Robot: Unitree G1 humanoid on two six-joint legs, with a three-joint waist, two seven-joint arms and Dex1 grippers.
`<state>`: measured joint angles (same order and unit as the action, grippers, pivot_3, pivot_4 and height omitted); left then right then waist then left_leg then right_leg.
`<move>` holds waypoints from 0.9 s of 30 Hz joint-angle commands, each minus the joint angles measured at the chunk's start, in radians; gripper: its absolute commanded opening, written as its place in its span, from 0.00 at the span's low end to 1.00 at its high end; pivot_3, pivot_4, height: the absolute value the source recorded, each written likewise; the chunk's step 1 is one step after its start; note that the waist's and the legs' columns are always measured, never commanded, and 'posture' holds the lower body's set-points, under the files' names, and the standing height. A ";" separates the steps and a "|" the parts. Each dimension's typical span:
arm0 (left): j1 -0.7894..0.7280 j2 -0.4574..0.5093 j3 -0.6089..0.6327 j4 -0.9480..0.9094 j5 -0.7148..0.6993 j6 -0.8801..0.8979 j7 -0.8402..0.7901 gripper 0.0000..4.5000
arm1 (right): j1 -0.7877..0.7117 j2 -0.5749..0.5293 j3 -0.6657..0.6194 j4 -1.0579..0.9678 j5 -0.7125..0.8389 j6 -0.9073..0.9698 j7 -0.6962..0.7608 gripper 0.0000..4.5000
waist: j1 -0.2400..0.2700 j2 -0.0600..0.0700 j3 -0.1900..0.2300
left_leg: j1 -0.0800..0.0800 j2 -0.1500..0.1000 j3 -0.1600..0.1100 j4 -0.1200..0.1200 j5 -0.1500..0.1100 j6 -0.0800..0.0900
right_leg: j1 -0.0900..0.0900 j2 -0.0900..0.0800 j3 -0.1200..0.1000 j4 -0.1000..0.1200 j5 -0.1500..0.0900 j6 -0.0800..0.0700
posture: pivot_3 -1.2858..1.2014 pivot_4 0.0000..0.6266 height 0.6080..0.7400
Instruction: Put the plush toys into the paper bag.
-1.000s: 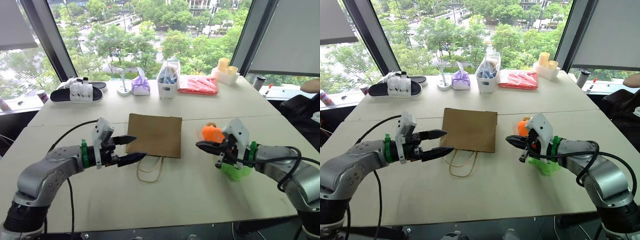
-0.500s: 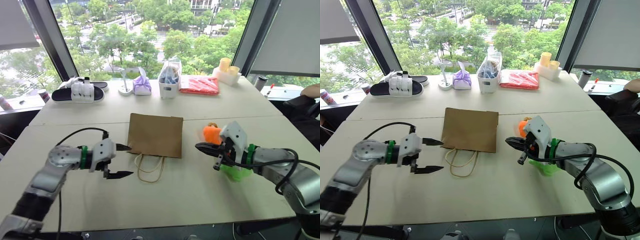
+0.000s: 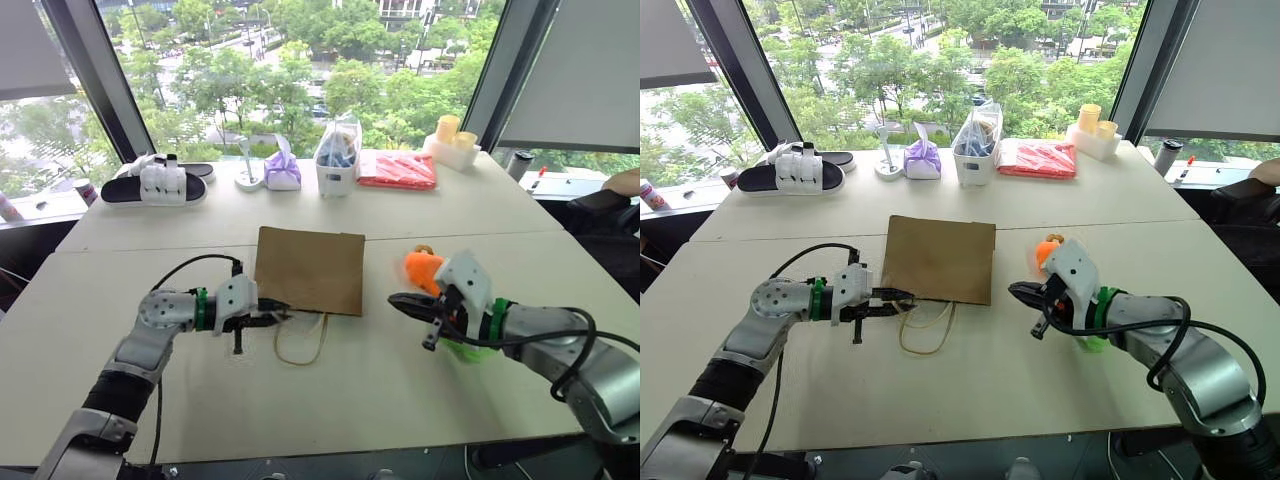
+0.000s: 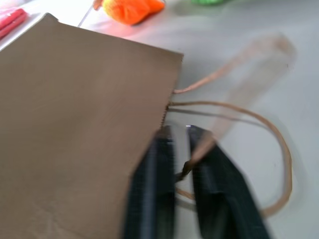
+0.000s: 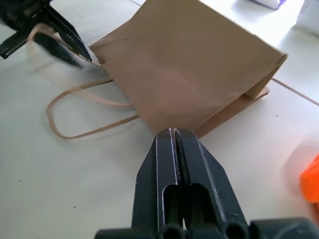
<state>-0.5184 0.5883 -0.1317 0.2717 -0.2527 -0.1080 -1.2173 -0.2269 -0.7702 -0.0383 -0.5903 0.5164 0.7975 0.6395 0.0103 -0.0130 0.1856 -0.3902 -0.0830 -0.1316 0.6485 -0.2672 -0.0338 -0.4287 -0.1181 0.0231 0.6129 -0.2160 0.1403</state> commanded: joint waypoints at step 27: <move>-0.335 -0.123 0.297 -0.279 -0.404 0.736 0.421 0.01 | -0.312 0.654 0.351 0.741 -0.498 -0.236 -0.454 0.00 | -0.025 0.000 0.000 | 0.001 -0.003 -0.005 -0.001 0.005 -0.008 | -0.001 0.001 0.000 0.004 0.000 0.000 | 0.52 0.24 1.00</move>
<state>-0.7895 0.4624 0.1059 -0.0163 -0.6426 0.6582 -0.8366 -0.5417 -0.1155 0.3142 0.1369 0.0355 0.5603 0.1738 -0.0150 -0.0132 0.1854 -0.3893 -0.0858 -0.1367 0.6478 -0.2624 -0.0421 -0.4301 -0.1167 0.0229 0.6168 -0.2160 0.1401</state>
